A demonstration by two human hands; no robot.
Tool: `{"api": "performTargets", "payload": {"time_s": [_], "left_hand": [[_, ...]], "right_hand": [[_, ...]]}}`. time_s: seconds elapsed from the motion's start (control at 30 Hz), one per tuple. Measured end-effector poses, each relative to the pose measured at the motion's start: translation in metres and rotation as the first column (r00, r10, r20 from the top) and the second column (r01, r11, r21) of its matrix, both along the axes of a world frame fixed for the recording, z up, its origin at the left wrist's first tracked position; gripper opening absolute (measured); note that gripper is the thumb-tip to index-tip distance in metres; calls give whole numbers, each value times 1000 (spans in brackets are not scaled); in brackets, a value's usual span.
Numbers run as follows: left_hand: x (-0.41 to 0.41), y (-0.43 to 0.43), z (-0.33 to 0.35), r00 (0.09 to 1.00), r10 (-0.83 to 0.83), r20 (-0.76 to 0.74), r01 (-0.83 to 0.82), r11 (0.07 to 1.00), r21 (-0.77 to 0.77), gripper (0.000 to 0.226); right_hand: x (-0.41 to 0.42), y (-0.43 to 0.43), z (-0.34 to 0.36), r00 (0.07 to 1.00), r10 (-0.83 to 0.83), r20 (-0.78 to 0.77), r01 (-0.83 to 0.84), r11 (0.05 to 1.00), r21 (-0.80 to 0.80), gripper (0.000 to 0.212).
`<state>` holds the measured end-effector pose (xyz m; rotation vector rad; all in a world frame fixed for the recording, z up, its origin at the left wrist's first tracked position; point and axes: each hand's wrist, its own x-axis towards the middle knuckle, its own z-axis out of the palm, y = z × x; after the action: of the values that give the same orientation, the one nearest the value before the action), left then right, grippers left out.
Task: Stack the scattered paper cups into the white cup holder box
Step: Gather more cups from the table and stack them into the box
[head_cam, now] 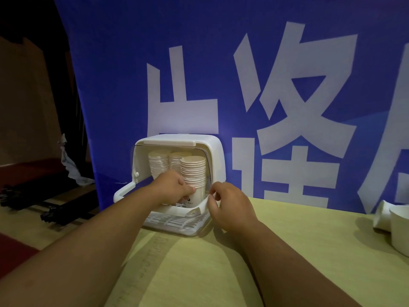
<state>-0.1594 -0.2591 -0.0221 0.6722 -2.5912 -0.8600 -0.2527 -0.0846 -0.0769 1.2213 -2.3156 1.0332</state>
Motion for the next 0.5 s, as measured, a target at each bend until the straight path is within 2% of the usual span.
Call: {"api": "performTargets", "payload": {"time_s": [0.23, 0.37, 0.5], "left_hand": [[-7, 4, -2, 986, -118, 122, 123, 992, -35, 16], [-12, 10, -1, 978, -136, 157, 146, 988, -52, 28], [-6, 13, -2, 992, -94, 87, 103, 990, -98, 18]], "right_hand": [[-5, 0, -10, 999, 24, 42, -22, 998, -50, 20], [-8, -2, -13, 999, 22, 48, -19, 998, -54, 23], [-5, 0, -14, 998, 18, 57, -16, 999, -37, 26]]}}
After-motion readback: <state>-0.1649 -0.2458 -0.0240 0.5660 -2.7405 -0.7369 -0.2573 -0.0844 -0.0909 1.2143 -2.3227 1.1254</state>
